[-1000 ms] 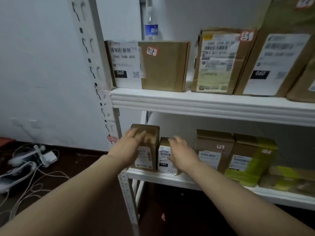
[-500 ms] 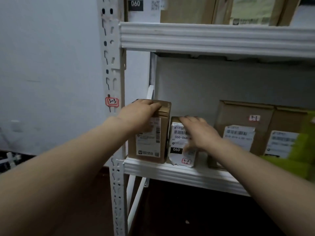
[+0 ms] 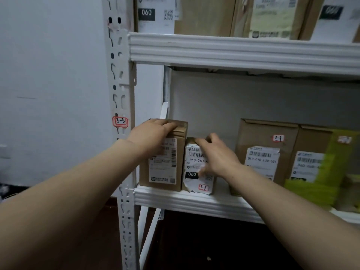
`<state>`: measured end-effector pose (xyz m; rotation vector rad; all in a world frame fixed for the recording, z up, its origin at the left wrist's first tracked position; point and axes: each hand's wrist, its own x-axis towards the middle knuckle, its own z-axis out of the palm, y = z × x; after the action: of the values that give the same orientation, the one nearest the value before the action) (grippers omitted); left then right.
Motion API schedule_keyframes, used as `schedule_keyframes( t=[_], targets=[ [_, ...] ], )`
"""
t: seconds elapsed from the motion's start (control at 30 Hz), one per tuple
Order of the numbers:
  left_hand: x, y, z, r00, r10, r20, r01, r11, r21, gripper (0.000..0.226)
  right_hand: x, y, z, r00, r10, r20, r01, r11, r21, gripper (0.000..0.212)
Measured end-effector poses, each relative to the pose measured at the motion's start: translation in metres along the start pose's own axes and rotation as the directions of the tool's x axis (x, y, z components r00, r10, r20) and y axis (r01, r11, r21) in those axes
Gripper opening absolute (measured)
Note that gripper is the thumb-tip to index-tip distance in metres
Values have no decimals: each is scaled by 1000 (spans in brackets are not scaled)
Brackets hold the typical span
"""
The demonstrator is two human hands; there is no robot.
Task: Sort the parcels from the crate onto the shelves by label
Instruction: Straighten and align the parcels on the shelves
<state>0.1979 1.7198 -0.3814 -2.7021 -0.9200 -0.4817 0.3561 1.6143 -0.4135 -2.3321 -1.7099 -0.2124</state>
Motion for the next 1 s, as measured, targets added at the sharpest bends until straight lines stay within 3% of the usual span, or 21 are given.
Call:
schedule_keyframes(
  t=[0.33,0.53,0.6,0.7,0.8,0.9,1.0],
  targets=[
    [-2,-1,-10,997,-5,74,9,999,-48,69,-2,-6,6,998,-10,-60,9,1000,-13,88],
    [-5,7,-29,972,-84,218,131,969,-211,63,-9,-14,3,992,-4,-129,-29,968,-251,104],
    [-4,11,-33,977,-98,190,136,971,-198,62,-19,-11,-5,987,-32,-157,-6,972,-233,109],
    [5,30,-38,997,-65,27,70,973,-221,73,-47,7,-19,967,-86,-238,36,978,-205,97],
    [18,78,-46,993,58,-100,-84,958,-273,77,-79,43,-25,867,-72,-493,70,997,-21,63],
    [38,127,-52,982,136,-130,-170,935,-310,76,-102,91,-33,654,207,-728,58,945,321,49],
    [57,159,-55,984,158,-82,-176,930,-322,74,-116,137,-49,464,490,-738,61,813,579,57]
  ],
)
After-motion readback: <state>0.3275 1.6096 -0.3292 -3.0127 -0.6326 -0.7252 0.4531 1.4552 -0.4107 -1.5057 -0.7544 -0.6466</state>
